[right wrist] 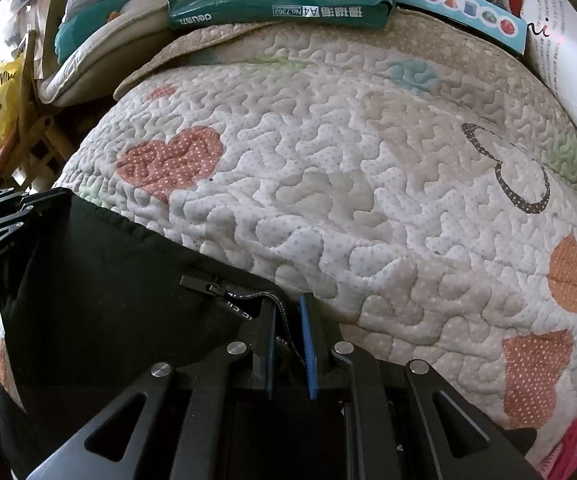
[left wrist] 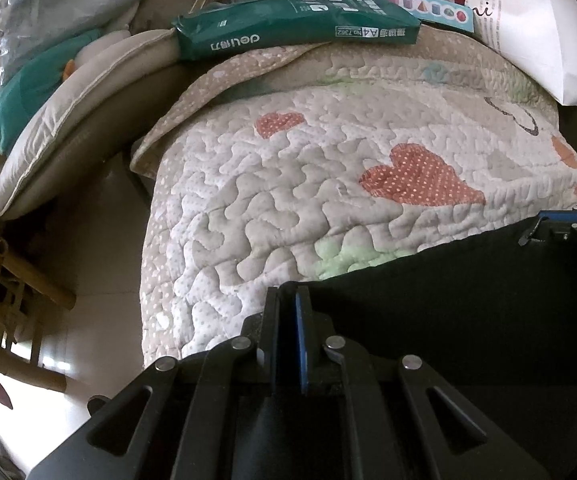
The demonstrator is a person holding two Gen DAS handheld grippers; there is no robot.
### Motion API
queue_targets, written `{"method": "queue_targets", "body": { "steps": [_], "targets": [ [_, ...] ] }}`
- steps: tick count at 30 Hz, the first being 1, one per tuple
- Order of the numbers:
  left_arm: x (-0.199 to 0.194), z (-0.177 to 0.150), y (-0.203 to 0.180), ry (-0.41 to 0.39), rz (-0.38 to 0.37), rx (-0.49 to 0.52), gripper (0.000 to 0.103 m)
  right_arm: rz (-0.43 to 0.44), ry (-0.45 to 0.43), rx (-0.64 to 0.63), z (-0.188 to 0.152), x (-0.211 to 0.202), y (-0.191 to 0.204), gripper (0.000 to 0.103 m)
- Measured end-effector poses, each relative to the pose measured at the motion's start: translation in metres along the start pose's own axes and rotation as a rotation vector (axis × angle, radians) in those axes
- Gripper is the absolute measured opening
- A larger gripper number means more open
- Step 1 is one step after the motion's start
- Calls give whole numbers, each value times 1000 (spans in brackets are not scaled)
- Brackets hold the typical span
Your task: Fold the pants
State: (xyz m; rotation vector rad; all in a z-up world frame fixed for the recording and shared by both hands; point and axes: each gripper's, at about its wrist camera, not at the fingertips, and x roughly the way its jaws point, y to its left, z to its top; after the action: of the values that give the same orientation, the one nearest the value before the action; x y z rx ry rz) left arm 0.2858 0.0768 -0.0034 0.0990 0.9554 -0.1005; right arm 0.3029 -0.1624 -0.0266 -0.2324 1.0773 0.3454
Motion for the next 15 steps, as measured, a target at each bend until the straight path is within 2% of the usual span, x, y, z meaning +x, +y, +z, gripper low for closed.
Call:
{"method": "queue_targets", "body": {
  "steps": [15],
  "targets": [
    [-12,0,-2,-25,33,18,7,-23,-13,0,-3,-8,3,13]
  ]
}}
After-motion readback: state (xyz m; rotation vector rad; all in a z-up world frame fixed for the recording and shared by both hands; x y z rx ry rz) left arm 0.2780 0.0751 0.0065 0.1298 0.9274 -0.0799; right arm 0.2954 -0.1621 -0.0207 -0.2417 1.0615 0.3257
